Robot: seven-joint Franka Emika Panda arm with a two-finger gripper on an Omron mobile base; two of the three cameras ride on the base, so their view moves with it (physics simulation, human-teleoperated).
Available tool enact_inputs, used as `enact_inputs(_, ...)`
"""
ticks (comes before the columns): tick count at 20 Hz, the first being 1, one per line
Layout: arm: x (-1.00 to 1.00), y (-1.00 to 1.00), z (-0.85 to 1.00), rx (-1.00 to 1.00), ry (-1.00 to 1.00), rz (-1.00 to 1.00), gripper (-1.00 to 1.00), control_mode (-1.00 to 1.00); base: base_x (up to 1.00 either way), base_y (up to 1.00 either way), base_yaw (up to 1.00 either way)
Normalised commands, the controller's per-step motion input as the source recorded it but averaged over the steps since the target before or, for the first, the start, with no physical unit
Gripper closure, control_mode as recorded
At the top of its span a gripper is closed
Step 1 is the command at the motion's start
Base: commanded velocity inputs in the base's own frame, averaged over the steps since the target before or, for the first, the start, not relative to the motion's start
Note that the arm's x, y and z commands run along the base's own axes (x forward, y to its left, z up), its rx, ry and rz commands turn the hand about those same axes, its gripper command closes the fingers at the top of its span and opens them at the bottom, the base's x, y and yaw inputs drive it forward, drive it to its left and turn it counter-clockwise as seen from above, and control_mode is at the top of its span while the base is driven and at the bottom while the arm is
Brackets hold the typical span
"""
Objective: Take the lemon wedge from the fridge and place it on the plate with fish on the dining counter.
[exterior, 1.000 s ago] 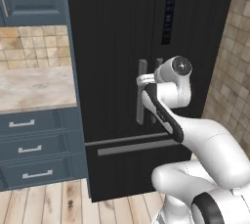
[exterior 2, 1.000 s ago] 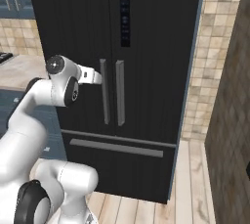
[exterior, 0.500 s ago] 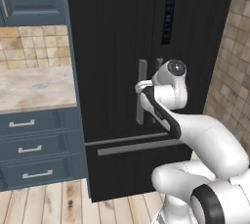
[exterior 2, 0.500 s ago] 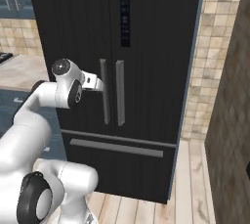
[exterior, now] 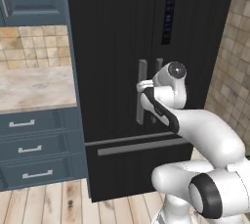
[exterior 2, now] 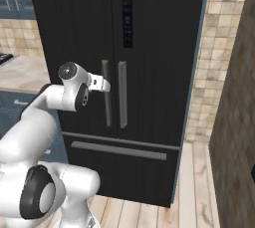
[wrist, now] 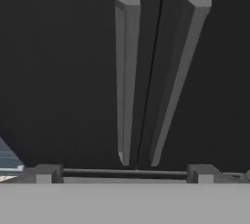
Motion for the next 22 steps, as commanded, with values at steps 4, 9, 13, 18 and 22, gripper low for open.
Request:
enact_inputs(4, 0.66, -0.06, -0.10, 0.00, -0.01, 0.00, -1.00, -1.00, 0.00, 0.00, 0.00)
enact_inputs(9, 0.67, 0.00, -0.07, 0.00, 0.00, 0.00, -1.00, -1.00, 0.00, 0.00, 0.00)
enact_inputs(13, 0.59, 0.00, -0.04, 0.00, 0.00, 0.00, -1.00, -1.00, 0.00, 0.00, 0.00)
enact_inputs(18, 0.63, 0.00, -0.07, 0.00, 0.00, 0.00, -1.00, -1.00, 0.00, 0.00, 0.00)
enact_inputs(22, 0.58, 0.02, -0.14, 0.00, 0.00, 0.00, -1.00, -1.00, 0.00, 0.00, 0.00)
